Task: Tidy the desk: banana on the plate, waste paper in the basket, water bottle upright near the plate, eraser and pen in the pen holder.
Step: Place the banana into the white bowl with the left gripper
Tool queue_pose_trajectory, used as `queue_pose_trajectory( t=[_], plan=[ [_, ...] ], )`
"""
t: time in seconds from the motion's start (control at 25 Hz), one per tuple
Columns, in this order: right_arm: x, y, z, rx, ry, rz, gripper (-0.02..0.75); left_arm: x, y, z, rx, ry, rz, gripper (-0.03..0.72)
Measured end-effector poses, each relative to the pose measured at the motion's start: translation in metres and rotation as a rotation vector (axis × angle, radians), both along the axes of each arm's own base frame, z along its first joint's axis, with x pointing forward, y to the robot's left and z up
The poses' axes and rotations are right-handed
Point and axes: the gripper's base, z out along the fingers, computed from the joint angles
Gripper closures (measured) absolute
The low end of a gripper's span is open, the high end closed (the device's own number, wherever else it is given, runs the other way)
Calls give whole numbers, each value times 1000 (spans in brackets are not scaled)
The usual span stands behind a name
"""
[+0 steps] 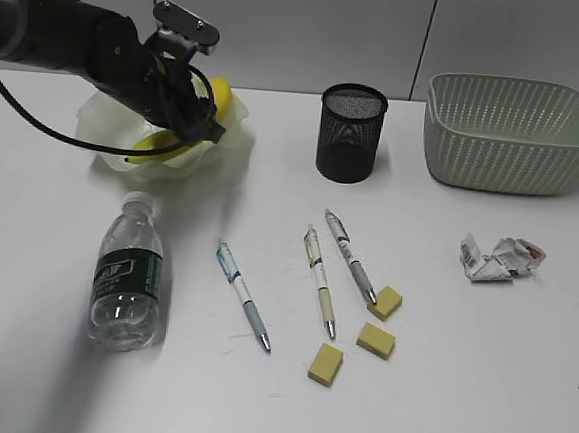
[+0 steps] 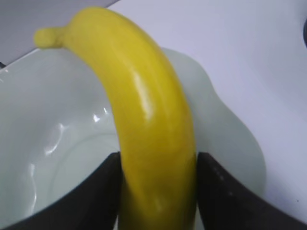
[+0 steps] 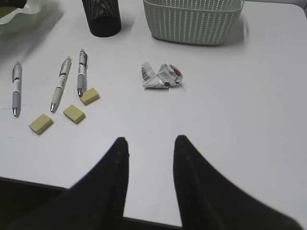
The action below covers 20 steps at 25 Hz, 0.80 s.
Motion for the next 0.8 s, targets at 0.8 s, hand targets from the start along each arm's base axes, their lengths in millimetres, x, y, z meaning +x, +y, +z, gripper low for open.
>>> queue_pose_trajectory(
  t=[0.8],
  plan=[
    [0,0,0,0,0,0,471,-119,63,175,-167,-58,112,279]
  ],
)
